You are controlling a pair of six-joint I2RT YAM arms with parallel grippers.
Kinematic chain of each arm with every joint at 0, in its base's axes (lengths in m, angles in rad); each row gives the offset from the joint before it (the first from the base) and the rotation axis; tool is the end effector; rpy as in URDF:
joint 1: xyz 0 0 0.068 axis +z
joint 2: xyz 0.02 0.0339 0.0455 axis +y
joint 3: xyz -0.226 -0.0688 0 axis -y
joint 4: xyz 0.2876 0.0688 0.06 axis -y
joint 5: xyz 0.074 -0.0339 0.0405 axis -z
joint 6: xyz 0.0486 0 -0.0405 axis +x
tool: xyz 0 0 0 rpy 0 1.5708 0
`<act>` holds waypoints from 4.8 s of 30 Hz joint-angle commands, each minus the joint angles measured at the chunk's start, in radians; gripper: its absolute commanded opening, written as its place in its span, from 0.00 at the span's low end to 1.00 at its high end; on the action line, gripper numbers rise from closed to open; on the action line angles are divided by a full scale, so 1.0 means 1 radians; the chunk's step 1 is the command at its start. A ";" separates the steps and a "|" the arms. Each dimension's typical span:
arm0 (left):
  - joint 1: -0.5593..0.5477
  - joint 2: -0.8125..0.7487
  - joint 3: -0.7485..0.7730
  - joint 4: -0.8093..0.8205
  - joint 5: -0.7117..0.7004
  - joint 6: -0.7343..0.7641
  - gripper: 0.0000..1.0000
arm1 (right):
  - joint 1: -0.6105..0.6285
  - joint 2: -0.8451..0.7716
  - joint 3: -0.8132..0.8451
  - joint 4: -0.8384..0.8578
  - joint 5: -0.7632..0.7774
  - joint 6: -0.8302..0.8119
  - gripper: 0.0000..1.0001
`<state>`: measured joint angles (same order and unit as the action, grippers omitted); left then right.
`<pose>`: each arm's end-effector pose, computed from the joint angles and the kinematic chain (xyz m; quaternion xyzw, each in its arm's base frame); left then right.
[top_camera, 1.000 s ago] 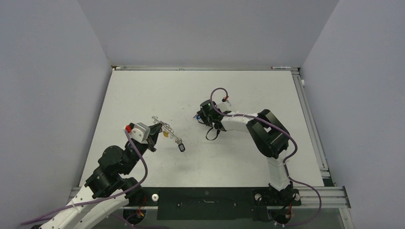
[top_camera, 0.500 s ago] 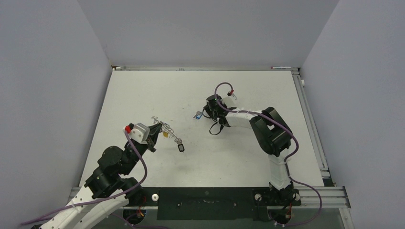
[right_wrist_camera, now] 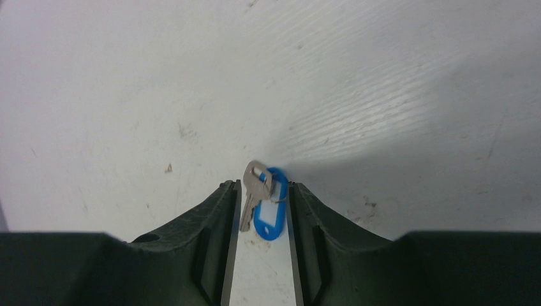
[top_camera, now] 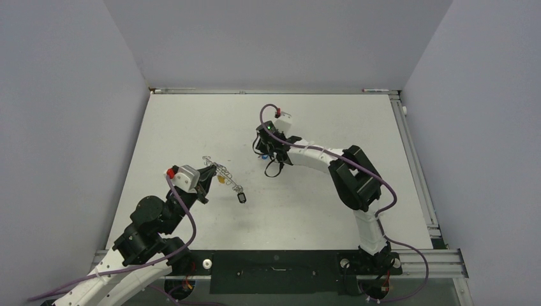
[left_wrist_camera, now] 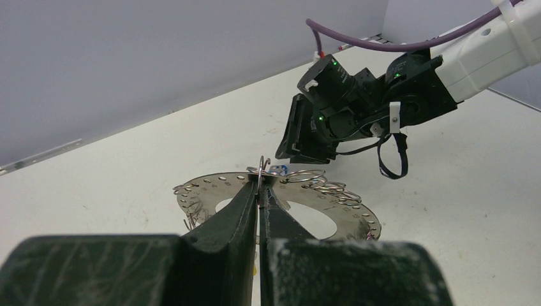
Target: Put the keys on the keyring
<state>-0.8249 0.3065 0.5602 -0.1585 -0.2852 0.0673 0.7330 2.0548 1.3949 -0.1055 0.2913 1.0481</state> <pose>0.1376 -0.1288 0.3234 0.1924 0.6460 -0.1820 0.7159 0.3632 0.3082 0.1011 0.1990 0.8901 0.2175 0.3477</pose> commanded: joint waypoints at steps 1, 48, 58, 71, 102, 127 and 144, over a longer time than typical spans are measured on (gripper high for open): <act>-0.010 -0.007 0.010 0.067 -0.012 0.002 0.00 | 0.014 0.052 0.200 -0.205 0.045 -0.397 0.31; -0.010 0.021 0.007 0.072 -0.011 0.007 0.00 | -0.009 0.298 0.489 -0.367 -0.128 -0.989 0.05; -0.010 0.018 0.007 0.071 -0.009 0.011 0.00 | 0.007 0.129 0.403 -0.349 -0.141 -0.916 0.05; -0.011 0.000 -0.006 0.083 0.055 0.021 0.00 | 0.017 -0.216 0.075 -0.234 -0.353 -0.726 0.05; -0.014 0.032 -0.013 0.113 0.131 0.012 0.00 | 0.106 -0.647 -0.347 0.057 -0.417 -0.711 0.05; 0.006 0.101 -0.003 0.132 0.122 -0.023 0.00 | 0.195 -0.759 -0.376 -0.083 -0.208 -0.701 0.05; 0.030 0.097 -0.008 0.139 0.263 -0.033 0.00 | 0.195 -0.838 -0.243 -0.275 -0.450 -0.709 0.05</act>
<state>-0.8013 0.4065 0.5278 -0.1150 -0.0944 0.0433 0.9237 1.2732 1.0718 -0.3584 -0.0601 0.3378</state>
